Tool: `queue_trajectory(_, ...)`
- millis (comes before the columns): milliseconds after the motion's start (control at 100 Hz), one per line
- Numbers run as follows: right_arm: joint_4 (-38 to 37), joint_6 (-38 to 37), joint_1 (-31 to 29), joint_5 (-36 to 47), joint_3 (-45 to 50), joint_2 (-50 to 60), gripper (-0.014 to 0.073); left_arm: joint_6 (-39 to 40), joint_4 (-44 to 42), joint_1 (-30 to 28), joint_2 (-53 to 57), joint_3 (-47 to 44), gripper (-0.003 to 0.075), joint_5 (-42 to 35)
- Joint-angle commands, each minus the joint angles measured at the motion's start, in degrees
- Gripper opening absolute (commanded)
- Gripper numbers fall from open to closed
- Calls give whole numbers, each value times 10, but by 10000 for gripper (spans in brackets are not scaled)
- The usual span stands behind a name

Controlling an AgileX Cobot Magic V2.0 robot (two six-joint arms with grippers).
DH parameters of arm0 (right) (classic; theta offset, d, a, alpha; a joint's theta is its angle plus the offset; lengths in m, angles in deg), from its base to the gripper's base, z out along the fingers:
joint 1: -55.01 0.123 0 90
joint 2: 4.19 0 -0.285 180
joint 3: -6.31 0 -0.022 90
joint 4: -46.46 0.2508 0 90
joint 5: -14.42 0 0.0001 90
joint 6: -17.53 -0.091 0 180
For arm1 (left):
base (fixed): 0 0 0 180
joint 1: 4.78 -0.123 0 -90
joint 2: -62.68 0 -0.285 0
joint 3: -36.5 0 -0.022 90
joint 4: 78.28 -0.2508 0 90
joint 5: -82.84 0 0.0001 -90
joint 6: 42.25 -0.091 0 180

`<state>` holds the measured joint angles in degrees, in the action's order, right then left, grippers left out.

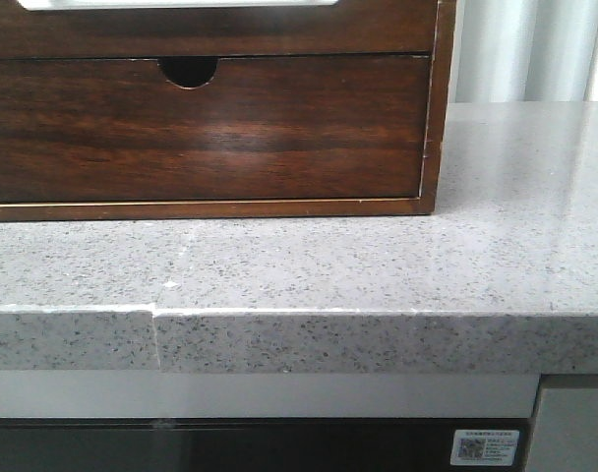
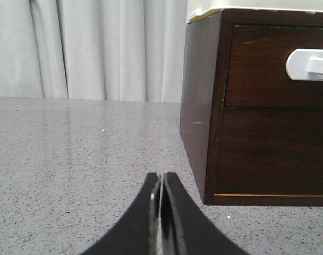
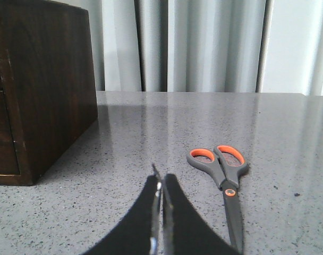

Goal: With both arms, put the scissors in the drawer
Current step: 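Move the left gripper toward the white drawer handle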

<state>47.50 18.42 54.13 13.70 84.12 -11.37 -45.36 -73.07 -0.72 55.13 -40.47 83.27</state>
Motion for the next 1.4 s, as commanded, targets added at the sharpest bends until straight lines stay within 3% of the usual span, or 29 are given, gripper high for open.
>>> queue_trajectory(0, -6, 1, -1, 41, 10, 11, -69, 6, 0, 5, 17, -20, -20, -44)
queue_trajectory(920, 6, 1, -1, 64, 3, 11, -69, 6, -3, 5, 17, -20, -20, -62)
queue_trajectory(1140, 30, 1, -1, -27, -74, 1, -69, 6, 44, 5, 7, 47, -20, -48)
queue_trajectory(1390, -1, 1, -1, -170, -219, -103, -69, 6, 44, 5, -81, 215, -20, 111)
